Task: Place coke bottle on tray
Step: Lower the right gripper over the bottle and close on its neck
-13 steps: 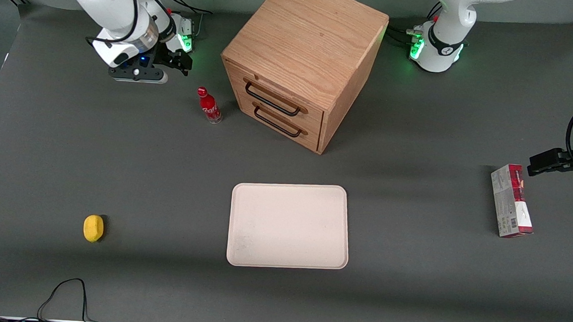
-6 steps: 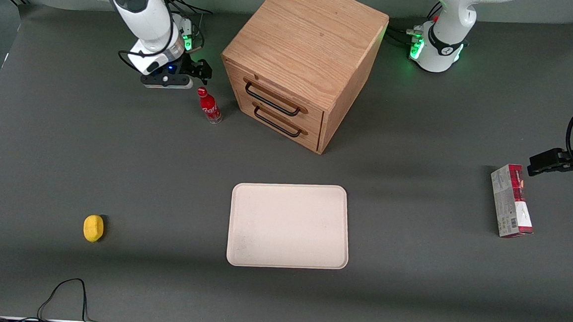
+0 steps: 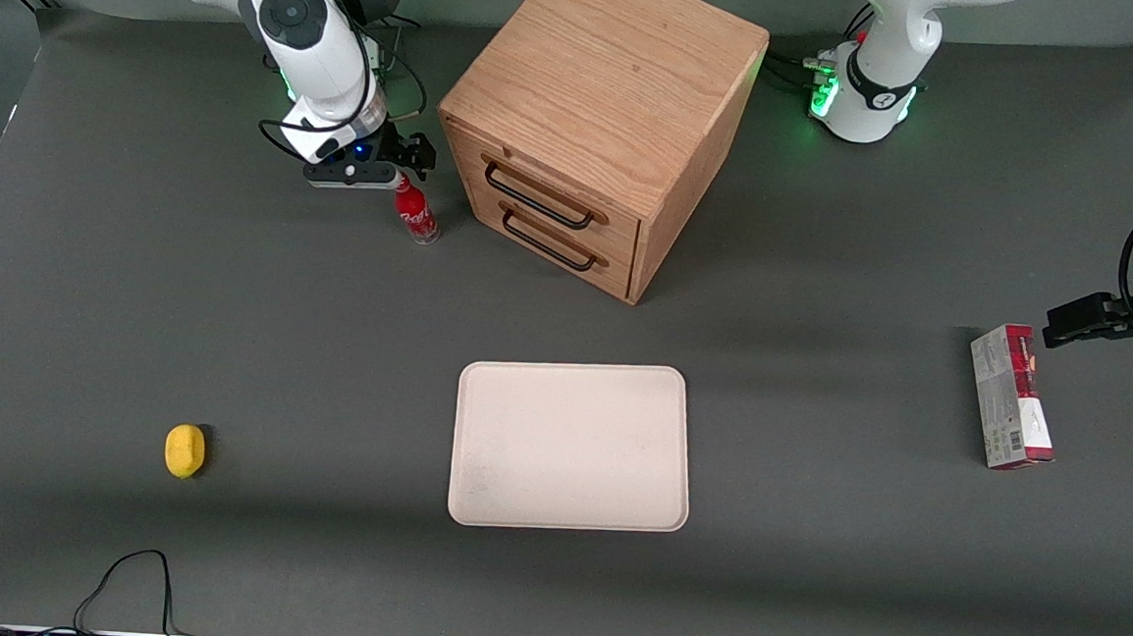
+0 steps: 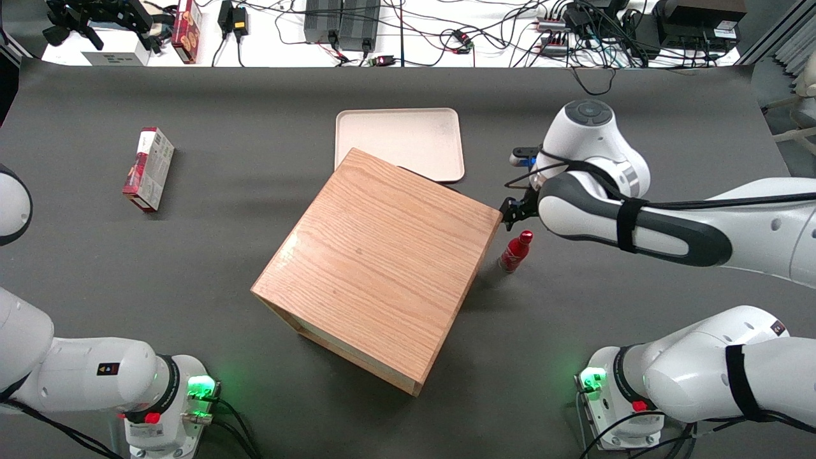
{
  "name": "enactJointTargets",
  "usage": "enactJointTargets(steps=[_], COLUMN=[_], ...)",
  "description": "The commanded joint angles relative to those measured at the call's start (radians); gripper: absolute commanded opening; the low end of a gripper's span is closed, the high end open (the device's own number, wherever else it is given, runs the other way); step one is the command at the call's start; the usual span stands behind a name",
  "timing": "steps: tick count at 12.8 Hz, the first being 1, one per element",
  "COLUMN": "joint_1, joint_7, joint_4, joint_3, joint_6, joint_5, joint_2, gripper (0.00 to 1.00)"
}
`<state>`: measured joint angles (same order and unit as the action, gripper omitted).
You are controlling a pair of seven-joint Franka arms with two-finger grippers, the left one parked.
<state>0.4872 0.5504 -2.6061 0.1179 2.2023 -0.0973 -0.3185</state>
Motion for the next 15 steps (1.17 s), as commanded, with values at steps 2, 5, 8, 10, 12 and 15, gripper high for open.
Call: enactJointTargets(steps=[2,5,8,10,12,15], joint_1=[0.034,0.034,0.033,0.033,0.033,0.03], joint_7=[0.026,0.026,0.026,0.026,0.026,0.019], joint_4=[-0.069,-0.072,-0.074,-0.074,-0.074,-0.068], joint_3=[-0.003,-0.003,-0.003,-0.003,-0.003,-0.007], joint_6=[0.098,0.106,0.108,0.108,0.108,0.108], joint_5=[-0.019,-0.019,-0.019,-0.019,-0.019,-0.019], joint_2=[0.006,0.019,0.024,0.025,0.033,0.038], gripper=[0.99,0.99,0.89,0.01,0.0,0.0])
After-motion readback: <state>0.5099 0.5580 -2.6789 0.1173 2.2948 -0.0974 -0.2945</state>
